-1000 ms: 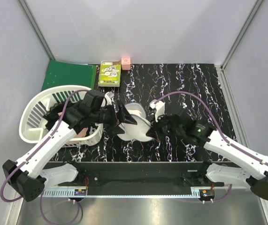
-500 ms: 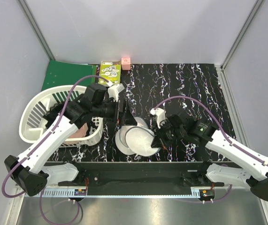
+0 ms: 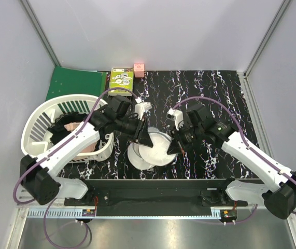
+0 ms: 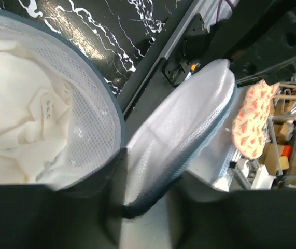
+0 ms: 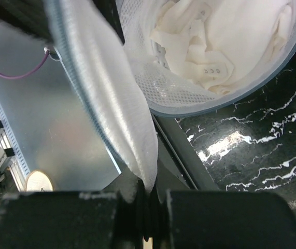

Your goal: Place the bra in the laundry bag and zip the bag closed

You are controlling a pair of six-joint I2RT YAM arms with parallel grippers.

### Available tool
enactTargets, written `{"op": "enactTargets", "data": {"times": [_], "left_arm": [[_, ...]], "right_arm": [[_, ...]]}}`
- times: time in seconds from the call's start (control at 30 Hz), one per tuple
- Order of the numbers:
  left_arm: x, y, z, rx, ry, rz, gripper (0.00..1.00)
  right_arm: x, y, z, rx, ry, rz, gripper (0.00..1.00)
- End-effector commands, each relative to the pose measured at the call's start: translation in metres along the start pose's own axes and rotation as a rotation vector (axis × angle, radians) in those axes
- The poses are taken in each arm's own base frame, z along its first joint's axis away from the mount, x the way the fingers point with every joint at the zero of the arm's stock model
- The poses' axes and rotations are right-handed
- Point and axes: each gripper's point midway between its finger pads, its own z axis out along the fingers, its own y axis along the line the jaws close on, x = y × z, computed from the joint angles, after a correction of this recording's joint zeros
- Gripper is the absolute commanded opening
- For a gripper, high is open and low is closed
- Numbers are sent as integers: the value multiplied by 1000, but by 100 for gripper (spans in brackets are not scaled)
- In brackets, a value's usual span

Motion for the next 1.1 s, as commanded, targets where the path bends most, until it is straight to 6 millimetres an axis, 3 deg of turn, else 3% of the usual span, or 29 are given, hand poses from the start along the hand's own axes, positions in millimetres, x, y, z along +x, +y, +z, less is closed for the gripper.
{"op": "enactTargets", "data": {"times": [0.0, 0.07, 0.13, 0.17, 0.2, 0.23, 0.37, 0.5, 0.57, 0.67, 0.83, 0.87, 0.9, 0.97, 1.07], "left_arm": [[-29, -11, 12, 67, -39, 28, 0], [-47, 0, 15, -4, -95, -24, 0], [-62, 13, 17, -59, -162, -100, 0], [-70, 22, 15, -89, -207, -215, 0], [-63, 34, 21, -101, -207, -287, 0], [-77, 30, 22, -55, -277, -351, 0], [-85, 41, 29, -27, -382, -472, 0], [-88, 48, 24, -54, -438, -509, 0], [-87, 49, 19, -72, -459, -528, 0], [-73, 54, 17, -97, -454, -594, 0], [-52, 57, 11, -98, -482, -695, 0], [-49, 57, 10, -95, -481, -700, 0], [-46, 58, 11, -97, -474, -705, 0], [-40, 59, 12, -105, -464, -715, 0], [-31, 62, 12, -129, -468, -738, 0]], "right_arm": [[-26, -4, -16, 17, -73, -23, 12], [-29, -23, -20, 105, -86, 54, 27], [-21, -44, -19, 203, -42, 173, 43], [-22, -55, -23, 258, -42, 215, 48], [-19, -63, -22, 305, -23, 293, 56], [-15, -67, -27, 353, -6, 350, 70], [-4, -78, -39, 489, -2, 562, 99], [-1, -77, -53, 508, -55, 791, 100], [0, -70, -50, 456, -65, 879, 100], [-9, -54, -39, 325, -99, 990, 100], [-12, -50, -11, 187, -83, 1122, 100], [-23, -50, -7, 145, -122, 1144, 100], [-18, -52, -1, 129, -120, 1173, 100], [-31, -51, 2, 71, -175, 1203, 99], [-33, -43, 14, 33, -162, 1223, 96]]}}
